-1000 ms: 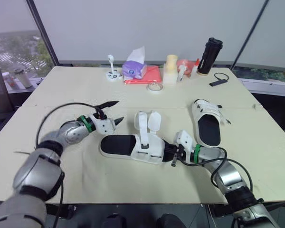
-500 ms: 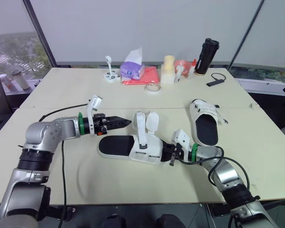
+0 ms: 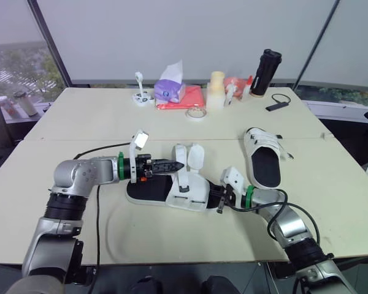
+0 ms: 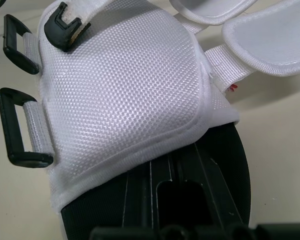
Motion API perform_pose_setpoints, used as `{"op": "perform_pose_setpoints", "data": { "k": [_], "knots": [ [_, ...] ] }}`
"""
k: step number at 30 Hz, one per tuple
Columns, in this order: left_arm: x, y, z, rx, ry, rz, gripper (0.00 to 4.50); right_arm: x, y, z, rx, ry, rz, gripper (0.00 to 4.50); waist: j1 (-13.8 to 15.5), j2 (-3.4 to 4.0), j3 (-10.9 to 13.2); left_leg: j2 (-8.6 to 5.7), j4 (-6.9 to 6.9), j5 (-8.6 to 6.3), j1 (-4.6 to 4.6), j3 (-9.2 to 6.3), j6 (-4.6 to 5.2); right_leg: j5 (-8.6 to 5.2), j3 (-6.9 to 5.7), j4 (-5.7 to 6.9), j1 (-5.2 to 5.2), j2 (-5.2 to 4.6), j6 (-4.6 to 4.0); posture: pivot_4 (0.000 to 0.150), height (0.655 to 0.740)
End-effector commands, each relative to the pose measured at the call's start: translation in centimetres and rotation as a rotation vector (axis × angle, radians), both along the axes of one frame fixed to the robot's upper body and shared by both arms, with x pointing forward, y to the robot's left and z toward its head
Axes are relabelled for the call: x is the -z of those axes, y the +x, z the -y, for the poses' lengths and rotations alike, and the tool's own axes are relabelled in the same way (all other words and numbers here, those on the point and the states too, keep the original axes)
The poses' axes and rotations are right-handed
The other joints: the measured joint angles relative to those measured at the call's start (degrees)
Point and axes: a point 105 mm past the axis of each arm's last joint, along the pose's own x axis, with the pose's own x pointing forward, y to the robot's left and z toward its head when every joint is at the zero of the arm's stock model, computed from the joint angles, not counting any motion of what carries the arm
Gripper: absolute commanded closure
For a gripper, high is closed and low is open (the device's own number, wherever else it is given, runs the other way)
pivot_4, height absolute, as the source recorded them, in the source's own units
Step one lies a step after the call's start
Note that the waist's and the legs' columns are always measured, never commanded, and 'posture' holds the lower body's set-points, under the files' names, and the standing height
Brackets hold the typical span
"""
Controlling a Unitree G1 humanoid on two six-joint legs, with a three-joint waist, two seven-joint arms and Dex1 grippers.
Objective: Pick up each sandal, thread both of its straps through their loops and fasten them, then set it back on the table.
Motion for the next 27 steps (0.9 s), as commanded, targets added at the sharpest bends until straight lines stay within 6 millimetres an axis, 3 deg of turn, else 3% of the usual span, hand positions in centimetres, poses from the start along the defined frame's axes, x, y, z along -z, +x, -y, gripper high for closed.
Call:
{"op": "perform_pose_setpoints", "data": {
  "k": [1,7,10,16,22,27],
  "knots": [
    [-0.2,0.1,0.4,0.024,-0.001,0.027,0.6,3.3,-0.9,0.1,0.02,-0.067,-0.123,4.5,0.0,0.0,0.0,-0.01,0.0,0.0,0.0,0.0,0.0,0.0,0.0,0.0,0.0,0.0,0.0,0.15,0.74],
    [0.4,0.7,1.7,0.039,-0.021,0.018,0.6,3.2,-1.0,-0.1,0.022,-0.063,-0.119,4.5,0.0,0.0,0.0,-0.01,-0.02,0.0,0.0,0.02,0.0,-0.01,0.01,-0.02,-0.02,-0.01,-0.01,0.15,0.74],
    [0.2,0.8,2.1,0.044,-0.048,0.02,1.34,3.2,-1.1,-0.1,0.025,-0.063,-0.118,4.5,0.0,0.0,0.0,0.0,-0.06,0.0,0.0,0.02,0.0,-0.01,0.02,-0.02,-0.04,-0.01,-0.01,0.15,0.74],
    [-0.3,0.8,1.9,0.044,-0.061,0.032,4.42,3.2,-1.2,0.0,0.035,-0.063,-0.117,4.5,0.0,0.0,0.0,0.0,-0.2,0.0,-0.01,0.02,0.0,-0.03,0.03,-0.04,-0.11,-0.02,-0.05,0.15,0.74],
    [-0.5,1.4,2.3,0.025,-0.074,0.038,4.47,3.3,-1.1,0.0,0.034,-0.063,-0.118,4.5,0.1,-0.01,0.0,0.0,-0.29,0.0,-0.01,0.03,0.0,-0.03,0.03,-0.08,-0.13,-0.03,-0.06,0.15,0.74],
    [-2.7,1.0,1.8,0.084,-0.162,-0.006,4.47,3.3,-1.1,-0.1,0.033,-0.063,-0.12,4.5,-0.2,-0.02,0.0,-0.02,-0.42,0.0,-0.02,0.05,0.0,-0.03,0.04,-0.08,-0.24,-0.02,-0.06,0.15,0.74]
  ]
}}
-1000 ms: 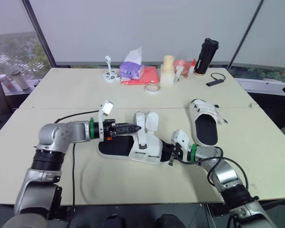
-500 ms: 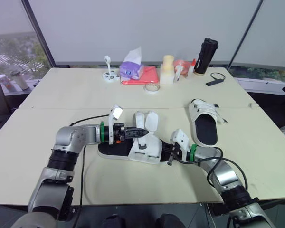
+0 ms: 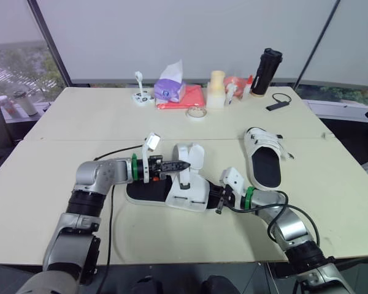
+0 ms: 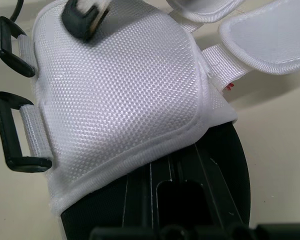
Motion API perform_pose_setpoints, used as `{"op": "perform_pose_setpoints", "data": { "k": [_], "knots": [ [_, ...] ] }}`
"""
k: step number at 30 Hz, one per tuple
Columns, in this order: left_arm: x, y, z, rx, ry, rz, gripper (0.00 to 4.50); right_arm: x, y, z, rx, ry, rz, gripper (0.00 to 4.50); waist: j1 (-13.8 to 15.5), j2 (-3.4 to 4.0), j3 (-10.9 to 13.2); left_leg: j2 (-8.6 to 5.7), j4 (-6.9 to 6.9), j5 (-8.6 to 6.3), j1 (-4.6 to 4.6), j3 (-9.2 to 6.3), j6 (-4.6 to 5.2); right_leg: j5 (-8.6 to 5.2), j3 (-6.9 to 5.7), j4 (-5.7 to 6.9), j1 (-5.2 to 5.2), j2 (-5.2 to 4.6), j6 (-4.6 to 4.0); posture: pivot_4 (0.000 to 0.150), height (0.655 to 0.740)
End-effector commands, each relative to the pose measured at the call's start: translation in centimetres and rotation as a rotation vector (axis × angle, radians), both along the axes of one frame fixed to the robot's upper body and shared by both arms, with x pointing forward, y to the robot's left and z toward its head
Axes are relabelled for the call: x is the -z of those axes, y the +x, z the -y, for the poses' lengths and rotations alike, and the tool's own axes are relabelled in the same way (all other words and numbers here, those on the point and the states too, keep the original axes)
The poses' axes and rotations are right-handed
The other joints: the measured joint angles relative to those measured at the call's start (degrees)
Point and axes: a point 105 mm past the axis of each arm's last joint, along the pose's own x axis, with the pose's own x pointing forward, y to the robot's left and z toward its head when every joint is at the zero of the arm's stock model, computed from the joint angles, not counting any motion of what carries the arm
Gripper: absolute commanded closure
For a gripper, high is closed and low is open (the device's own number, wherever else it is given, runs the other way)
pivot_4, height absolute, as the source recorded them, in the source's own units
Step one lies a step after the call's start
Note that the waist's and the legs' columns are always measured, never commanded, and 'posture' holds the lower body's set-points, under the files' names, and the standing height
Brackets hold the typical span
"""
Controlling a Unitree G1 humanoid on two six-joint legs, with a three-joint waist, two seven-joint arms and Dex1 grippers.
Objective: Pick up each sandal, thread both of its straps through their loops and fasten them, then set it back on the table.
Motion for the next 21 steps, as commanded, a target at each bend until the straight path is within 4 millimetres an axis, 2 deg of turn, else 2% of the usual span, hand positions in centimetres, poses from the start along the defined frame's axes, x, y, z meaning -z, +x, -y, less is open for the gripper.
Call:
{"op": "perform_pose_setpoints", "data": {
  "k": [1,6,14,21],
  "knots": [
    [-2.8,-0.4,-0.6,0.056,-0.075,0.024,4.47,3.4,-0.9,0.2,0.012,-0.068,-0.127,4.5,-0.2,0.0,0.0,0.0,-0.04,0.0,-0.01,0.0,0.0,0.0,0.0,0.0,-0.04,0.01,0.0,0.15,0.74],
    [-2.1,-1.9,-0.9,0.178,-0.005,0.007,4.47,3.2,-0.6,-0.1,0.023,-0.042,-0.127,4.5,-0.9,-0.01,0.0,-0.02,-0.22,0.01,-0.01,-0.01,-0.01,-0.05,0.0,-0.02,-0.07,0.01,-0.08,0.15,0.74],
    [-0.4,-1.9,-0.4,0.198,0.051,0.011,4.47,3.5,-1.0,-0.1,0.019,-0.055,-0.126,4.5,-1.0,-0.02,0.0,0.0,-0.23,0.01,-0.01,-0.02,-0.02,-0.07,0.0,-0.02,-0.09,0.01,-0.1,0.15,0.74],
    [0.2,-1.8,-0.5,0.199,0.063,0.011,4.47,3.3,-1.0,-0.2,0.026,-0.041,-0.127,4.5,-0.9,-0.02,0.0,0.0,-0.24,0.01,-0.02,-0.02,-0.02,-0.08,0.0,-0.02,-0.11,0.01,-0.12,0.15,0.74]
  ]
}}
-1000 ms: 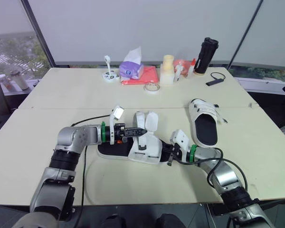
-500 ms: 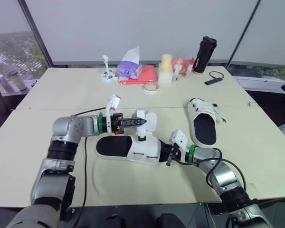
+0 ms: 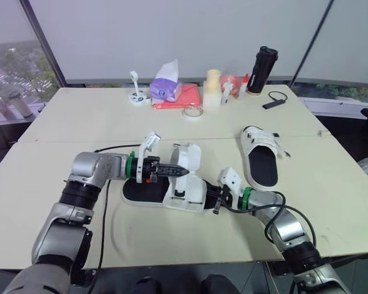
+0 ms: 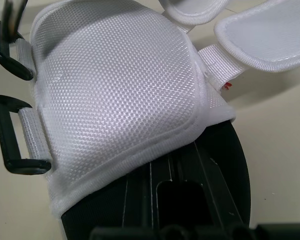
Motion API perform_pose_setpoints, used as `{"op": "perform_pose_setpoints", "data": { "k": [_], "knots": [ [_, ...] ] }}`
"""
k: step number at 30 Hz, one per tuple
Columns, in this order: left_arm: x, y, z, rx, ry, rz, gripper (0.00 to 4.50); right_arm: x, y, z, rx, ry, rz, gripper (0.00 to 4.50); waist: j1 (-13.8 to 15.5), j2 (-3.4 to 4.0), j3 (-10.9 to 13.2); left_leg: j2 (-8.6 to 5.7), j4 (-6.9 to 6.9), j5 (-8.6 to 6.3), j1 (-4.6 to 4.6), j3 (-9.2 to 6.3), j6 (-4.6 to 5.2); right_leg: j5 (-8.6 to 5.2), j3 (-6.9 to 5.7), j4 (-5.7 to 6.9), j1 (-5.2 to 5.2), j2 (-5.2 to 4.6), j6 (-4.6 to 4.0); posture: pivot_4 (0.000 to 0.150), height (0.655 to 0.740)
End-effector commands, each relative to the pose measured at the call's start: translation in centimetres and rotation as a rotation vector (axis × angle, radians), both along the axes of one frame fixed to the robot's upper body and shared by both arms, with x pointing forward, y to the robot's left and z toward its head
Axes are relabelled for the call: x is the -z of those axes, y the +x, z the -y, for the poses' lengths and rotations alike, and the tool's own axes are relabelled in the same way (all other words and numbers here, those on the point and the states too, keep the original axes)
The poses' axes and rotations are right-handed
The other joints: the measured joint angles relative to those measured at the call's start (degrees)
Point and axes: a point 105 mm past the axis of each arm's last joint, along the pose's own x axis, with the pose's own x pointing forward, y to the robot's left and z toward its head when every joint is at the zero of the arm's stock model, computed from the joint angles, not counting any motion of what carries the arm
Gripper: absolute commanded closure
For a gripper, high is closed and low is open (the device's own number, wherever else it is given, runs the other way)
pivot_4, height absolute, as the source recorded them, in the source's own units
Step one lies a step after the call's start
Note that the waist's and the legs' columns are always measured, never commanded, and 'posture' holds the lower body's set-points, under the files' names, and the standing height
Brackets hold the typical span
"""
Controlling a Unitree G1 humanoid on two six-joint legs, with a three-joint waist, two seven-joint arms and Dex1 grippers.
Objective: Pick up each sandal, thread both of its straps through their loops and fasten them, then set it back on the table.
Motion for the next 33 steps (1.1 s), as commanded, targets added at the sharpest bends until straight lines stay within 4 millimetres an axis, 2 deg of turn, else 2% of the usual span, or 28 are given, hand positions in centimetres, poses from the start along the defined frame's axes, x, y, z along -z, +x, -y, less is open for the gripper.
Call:
{"op": "perform_pose_setpoints", "data": {
  "k": [1,15,29,31,33],
  "knots": [
    [-0.4,-0.2,0.1,0.02,-0.017,0.021,4.47,3.3,-0.8,0.3,0.022,-0.059,-0.125,4.5,0.0,0.0,0.0,0.0,0.0,0.0,0.0,0.0,0.0,0.0,0.0,0.0,0.0,0.0,0.0,0.15,0.74],
    [1.4,-1.2,-0.1,0.06,0.076,0.068,4.47,3.3,-0.7,0.2,0.022,-0.063,-0.118,4.5,-0.1,0.0,0.0,0.02,-0.03,0.0,-0.01,0.0,0.0,-0.01,0.02,0.0,-0.04,-0.01,-0.02,0.15,0.74],
    [1.7,-2.1,-0.7,0.092,0.102,0.112,4.47,3.5,-0.6,0.3,0.028,-0.062,-0.122,4.5,-0.1,-0.01,0.0,0.05,-0.06,0.0,0.0,0.0,0.0,-0.03,0.02,0.0,-0.05,-0.02,-0.05,0.15,0.74],
    [1.7,-2.0,-0.8,0.079,0.103,0.116,3.91,3.5,-0.6,0.2,0.026,-0.062,-0.122,4.5,-0.1,-0.01,0.0,0.05,-0.06,0.0,0.0,0.0,0.0,-0.03,0.02,0.0,-0.05,-0.02,-0.06,0.15,0.74],
    [1.6,-1.8,-0.9,0.06,0.095,0.12,3.09,3.5,-0.6,0.2,0.025,-0.063,-0.123,4.5,-0.1,-0.01,0.0,0.05,-0.06,0.0,0.0,0.0,0.0,-0.03,0.02,0.0,-0.05,-0.02,-0.06,0.15,0.74]
  ]
}}
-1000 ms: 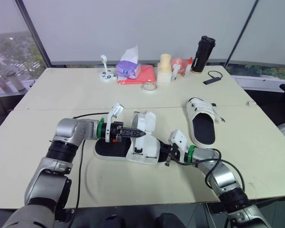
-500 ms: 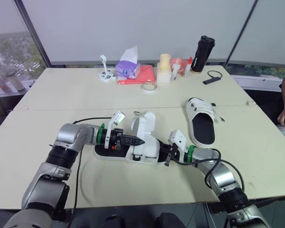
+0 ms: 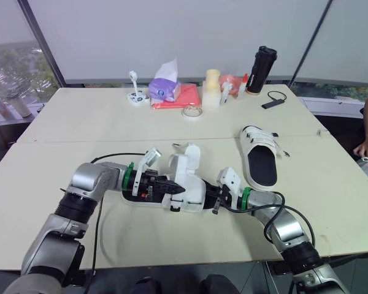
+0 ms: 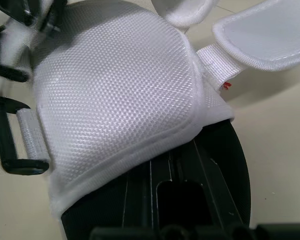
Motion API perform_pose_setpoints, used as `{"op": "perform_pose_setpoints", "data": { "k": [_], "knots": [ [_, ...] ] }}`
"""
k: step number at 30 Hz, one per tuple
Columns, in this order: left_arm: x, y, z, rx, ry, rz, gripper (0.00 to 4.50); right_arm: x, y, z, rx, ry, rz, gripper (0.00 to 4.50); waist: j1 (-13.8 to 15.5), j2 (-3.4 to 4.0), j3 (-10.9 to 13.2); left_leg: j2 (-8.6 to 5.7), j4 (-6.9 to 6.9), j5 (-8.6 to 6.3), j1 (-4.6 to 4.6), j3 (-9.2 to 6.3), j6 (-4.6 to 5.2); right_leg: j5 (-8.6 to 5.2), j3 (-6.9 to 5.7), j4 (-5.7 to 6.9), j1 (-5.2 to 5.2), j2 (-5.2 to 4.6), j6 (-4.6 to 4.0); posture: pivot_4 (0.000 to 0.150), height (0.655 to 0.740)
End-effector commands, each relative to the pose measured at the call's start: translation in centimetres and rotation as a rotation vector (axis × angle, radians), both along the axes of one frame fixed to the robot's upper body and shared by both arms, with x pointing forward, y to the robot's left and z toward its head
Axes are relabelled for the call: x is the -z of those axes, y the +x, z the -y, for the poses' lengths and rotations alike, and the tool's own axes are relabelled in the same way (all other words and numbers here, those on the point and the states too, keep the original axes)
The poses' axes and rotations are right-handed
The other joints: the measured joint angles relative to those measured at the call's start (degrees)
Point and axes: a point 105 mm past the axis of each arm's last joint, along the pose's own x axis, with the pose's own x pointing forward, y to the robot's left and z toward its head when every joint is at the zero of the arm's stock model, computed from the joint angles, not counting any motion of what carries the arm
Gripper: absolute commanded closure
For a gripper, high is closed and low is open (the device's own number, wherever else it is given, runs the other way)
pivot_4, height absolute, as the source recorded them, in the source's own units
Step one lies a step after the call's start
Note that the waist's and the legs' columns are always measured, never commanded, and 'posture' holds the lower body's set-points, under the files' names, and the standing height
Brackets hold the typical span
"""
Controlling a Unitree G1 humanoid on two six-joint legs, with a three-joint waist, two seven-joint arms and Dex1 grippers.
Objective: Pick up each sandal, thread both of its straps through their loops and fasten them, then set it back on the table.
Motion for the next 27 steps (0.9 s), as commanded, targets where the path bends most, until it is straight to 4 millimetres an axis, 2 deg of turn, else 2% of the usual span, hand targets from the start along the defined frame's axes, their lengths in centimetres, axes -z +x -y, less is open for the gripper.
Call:
{"op": "perform_pose_setpoints", "data": {
  "k": [1,3,6,10,13,15,20,27],
  "knots": [
    [-1.1,0.3,-0.4,-0.026,-0.028,0.053,2.61,3.6,-0.7,0.4,0.025,-0.069,-0.121,4.5,0.0,0.0,0.0,0.0,0.0,0.0,0.0,0.0,0.0,0.0,0.0,0.0,0.0,0.0,0.0,0.15,0.74],
    [-1.8,0.4,-0.9,-0.06,-0.069,0.032,1.62,3.6,-0.8,0.3,0.023,-0.068,-0.122,4.5,0.0,0.0,0.0,0.0,0.0,0.0,0.0,0.0,0.0,0.0,0.0,0.0,0.0,-0.01,0.0,0.15,0.74],
    [-3.7,0.1,-2.9,-0.118,-0.134,0.03,0.17,3.8,-1.0,0.3,0.021,-0.07,-0.125,4.5,-0.1,0.0,0.0,0.03,0.0,0.0,0.0,-0.01,0.0,0.0,0.0,0.0,-0.01,-0.03,0.0,0.15,0.74],
    [-3.7,-2.8,-4.3,-0.082,-0.108,0.026,0.17,4.0,-1.0,0.4,0.018,-0.072,-0.128,4.5,-0.2,0.01,0.0,0.07,-0.13,0.0,0.01,-0.01,0.0,-0.04,0.02,-0.01,-0.06,-0.08,-0.06,0.15,0.74],
    [-2.3,-5.6,-5.1,-0.056,-0.037,0.016,0.17,4.1,-1.0,0.3,0.01,-0.072,-0.129,4.5,-0.1,-0.06,0.0,0.08,-0.16,0.0,0.03,-0.05,0.0,-0.08,0.04,-0.01,-0.03,-0.18,-0.16,0.15,0.74],
    [-1.6,-6.6,-5.4,-0.053,-0.017,0.003,0.17,4.1,-0.9,0.2,0.005,-0.073,-0.13,4.5,-0.1,-0.09,0.0,0.08,-0.16,-0.01,0.06,-0.05,-0.01,-0.13,0.03,-0.01,-0.01,-0.25,-0.27,0.15,0.74],
    [0.1,-7.7,-5.2,-0.068,0.003,-0.016,0.17,4.2,-0.9,0.1,-0.006,-0.076,-0.131,4.5,0.0,-0.14,-0.1,0.08,-0.18,-0.02,0.1,-0.08,-0.04,-0.28,-0.01,0.0,0.02,-0.44,-0.71,0.15,0.74],
    [2.6,-6.8,-3.7,-0.115,0.03,0.039,0.17,4.0,-0.6,0.2,-0.009,-0.081,-0.128,4.5,-0.1,-0.13,-0.1,0.07,-0.32,-0.02,0.11,0.01,-0.06,-0.31,-0.21,-0.01,-0.1,-0.75,-0.8,0.15,0.74]
  ]
}}
